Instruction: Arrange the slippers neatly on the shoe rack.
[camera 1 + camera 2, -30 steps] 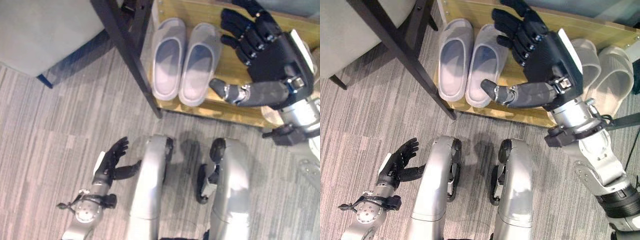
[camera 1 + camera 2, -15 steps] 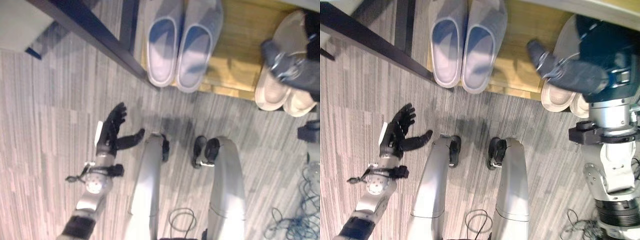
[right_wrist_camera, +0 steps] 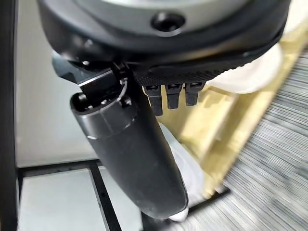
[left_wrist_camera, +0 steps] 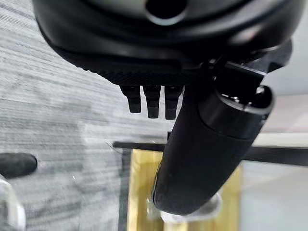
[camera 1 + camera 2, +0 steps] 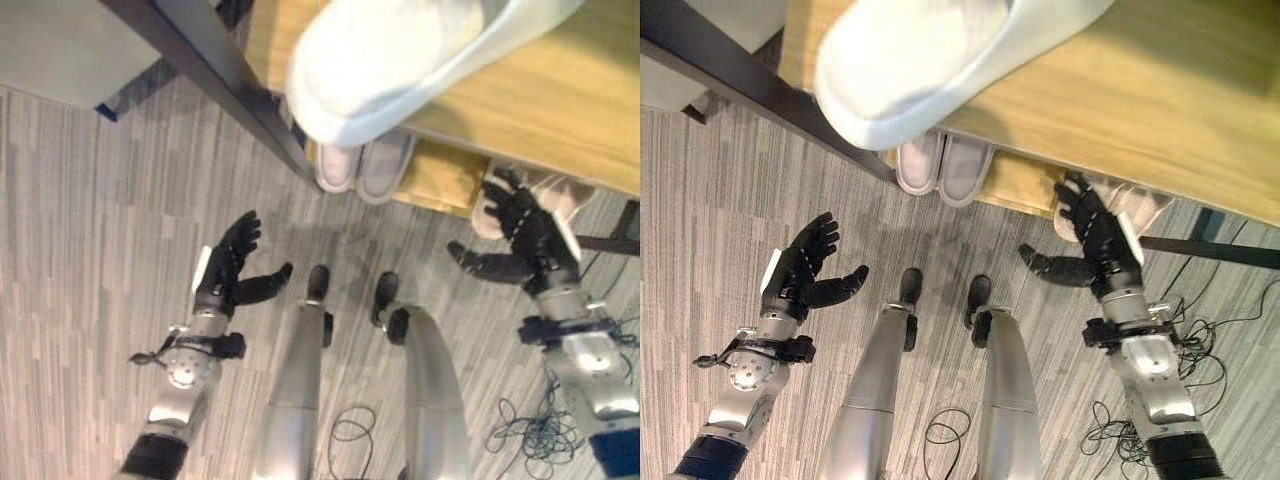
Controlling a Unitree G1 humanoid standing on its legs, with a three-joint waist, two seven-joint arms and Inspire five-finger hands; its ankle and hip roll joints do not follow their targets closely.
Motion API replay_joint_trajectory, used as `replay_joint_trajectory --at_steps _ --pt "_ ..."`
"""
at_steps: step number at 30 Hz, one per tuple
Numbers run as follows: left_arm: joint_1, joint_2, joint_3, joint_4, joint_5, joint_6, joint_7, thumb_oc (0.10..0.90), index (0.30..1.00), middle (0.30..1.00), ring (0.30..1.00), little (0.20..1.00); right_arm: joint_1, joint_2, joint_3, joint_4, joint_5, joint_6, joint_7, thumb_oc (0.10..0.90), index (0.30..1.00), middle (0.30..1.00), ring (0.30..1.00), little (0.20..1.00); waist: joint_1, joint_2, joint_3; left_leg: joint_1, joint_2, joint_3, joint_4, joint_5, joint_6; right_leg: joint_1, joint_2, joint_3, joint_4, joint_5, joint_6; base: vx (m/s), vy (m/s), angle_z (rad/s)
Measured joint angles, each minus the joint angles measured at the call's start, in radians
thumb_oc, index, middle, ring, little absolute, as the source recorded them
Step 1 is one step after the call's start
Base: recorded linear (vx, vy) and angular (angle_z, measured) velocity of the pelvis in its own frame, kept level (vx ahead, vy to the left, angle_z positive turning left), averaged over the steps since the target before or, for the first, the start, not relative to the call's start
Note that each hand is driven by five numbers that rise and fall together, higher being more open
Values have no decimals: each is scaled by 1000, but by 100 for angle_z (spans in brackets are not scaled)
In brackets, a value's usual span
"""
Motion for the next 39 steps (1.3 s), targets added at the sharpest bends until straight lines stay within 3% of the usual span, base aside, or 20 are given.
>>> replay_joint_trajectory --at_steps 2,4,8,15,18,20,23,31,39 --pt "7 -1 -27 31 2 4 -24 800 900 900 900 900 -10 37 62 100 -28 5 13 800 900 900 900 900 0 -7 -4 135 9 -15 -145 54 -3 132 5 -22 -128 38 9 157 -87 9" --pt "50 1 -49 53 2 4 -50 800 900 900 900 900 -10 87 132 233 -68 23 30 800 900 900 900 900 5 -27 -55 262 24 -23 -277 89 -17 252 21 -34 -246 65 26 192 -81 4" --pt "125 5 -58 72 2 16 -83 800 900 900 900 900 19 163 152 433 -109 45 37 800 900 900 900 900 11 -28 -130 446 46 -41 -437 139 -11 440 45 -58 -406 102 26 181 -62 5" --pt "188 7 -99 121 31 55 -131 800 900 900 900 900 22 184 123 771 -190 82 7 800 900 900 900 900 25 15 -219 703 77 -43 -638 185 -12 725 88 -67 -663 188 28 151 -33 -2" --pt "228 8 -126 124 62 67 -155 800 900 900 900 900 58 183 120 814 -225 94 6 800 900 900 900 900 24 33 -278 768 80 -40 -693 194 -14 807 97 -65 -758 218 35 170 -32 -2" --pt "244 9 -141 131 92 75 -177 800 900 900 900 900 64 193 121 841 -256 98 8 800 900 900 900 900 23 37 -288 824 82 -37 -721 196 -15 879 103 -63 -820 239 40 130 -27 -2" --pt "271 16 -186 131 129 90 -222 800 900 900 900 900 90 205 123 850 -285 102 8 800 900 900 900 900 20 46 -338 872 86 -35 -746 196 -15 919 106 -59 -833 237 46 83 -15 -2" --pt "297 36 -271 37 128 127 -306 800 900 900 900 900 110 237 142 848 -306 109 7 800 900 900 900 900 1 54 -405 903 90 -23 -746 198 -19 946 109 -50 -840 231 54 35 -26 -3" --pt "273 32 -308 -170 36 134 -329 800 900 900 900 900 189 253 176 847 -345 125 7 800 900 900 900 900 -9 64 -427 898 90 -9 -747 196 -22 935 109 -28 -839 245 52 8 -16 -7"
